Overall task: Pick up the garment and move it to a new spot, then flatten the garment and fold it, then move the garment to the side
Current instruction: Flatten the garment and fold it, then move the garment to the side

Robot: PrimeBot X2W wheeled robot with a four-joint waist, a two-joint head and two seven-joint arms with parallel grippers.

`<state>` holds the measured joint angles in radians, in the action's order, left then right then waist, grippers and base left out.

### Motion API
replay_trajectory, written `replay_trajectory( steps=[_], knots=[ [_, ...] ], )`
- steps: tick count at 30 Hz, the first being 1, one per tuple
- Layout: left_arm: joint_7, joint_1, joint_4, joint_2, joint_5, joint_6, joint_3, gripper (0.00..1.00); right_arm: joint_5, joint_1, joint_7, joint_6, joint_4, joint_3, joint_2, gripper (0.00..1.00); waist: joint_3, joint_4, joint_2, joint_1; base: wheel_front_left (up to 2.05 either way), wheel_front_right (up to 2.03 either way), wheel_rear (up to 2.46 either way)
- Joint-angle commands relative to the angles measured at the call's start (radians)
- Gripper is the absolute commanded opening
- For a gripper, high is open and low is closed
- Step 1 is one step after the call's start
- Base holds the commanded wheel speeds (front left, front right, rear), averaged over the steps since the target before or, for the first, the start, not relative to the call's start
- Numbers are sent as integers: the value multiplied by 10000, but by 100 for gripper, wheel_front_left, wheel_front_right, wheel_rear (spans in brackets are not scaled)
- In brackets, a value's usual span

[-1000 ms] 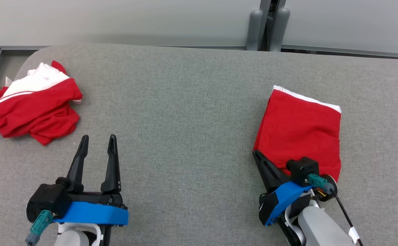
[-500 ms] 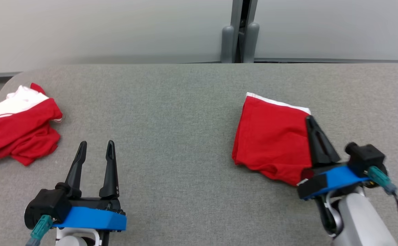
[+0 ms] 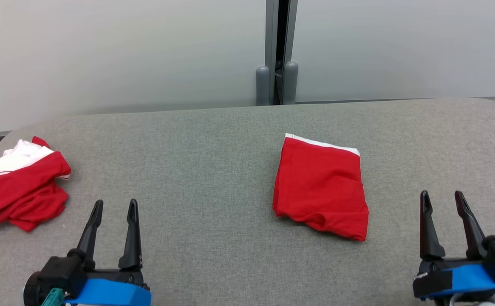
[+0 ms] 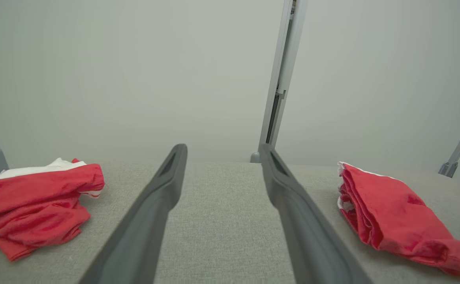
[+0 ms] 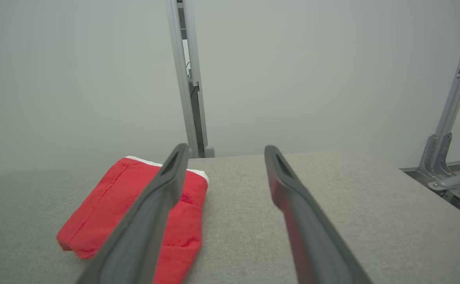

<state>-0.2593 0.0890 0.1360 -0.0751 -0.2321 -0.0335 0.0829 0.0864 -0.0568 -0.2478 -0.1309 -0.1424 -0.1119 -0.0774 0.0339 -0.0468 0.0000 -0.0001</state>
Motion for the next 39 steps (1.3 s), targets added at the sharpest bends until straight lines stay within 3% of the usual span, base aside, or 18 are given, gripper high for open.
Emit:
replay_trajectory(
  steps=[1,14,32,39],
  knots=[
    [25,-252,-62,-100,53,69,-50,100,-83,352,67,3,244,-75,83,100,-93,-11,0,1,0,0,0],
    [240,-943,-464,-295,-29,310,-85,100,-329,1640,712,3,1447,36,274,100,-363,217,0,1,0,0,0],
    [240,-1012,-564,-351,-164,436,22,100,-184,1693,962,3,1550,166,282,100,-340,362,0,1,0,0,0],
    [235,-847,-607,-385,-194,474,36,100,-413,1001,1024,3,1450,352,231,100,-169,336,0,1,0,0,0]
  ],
)
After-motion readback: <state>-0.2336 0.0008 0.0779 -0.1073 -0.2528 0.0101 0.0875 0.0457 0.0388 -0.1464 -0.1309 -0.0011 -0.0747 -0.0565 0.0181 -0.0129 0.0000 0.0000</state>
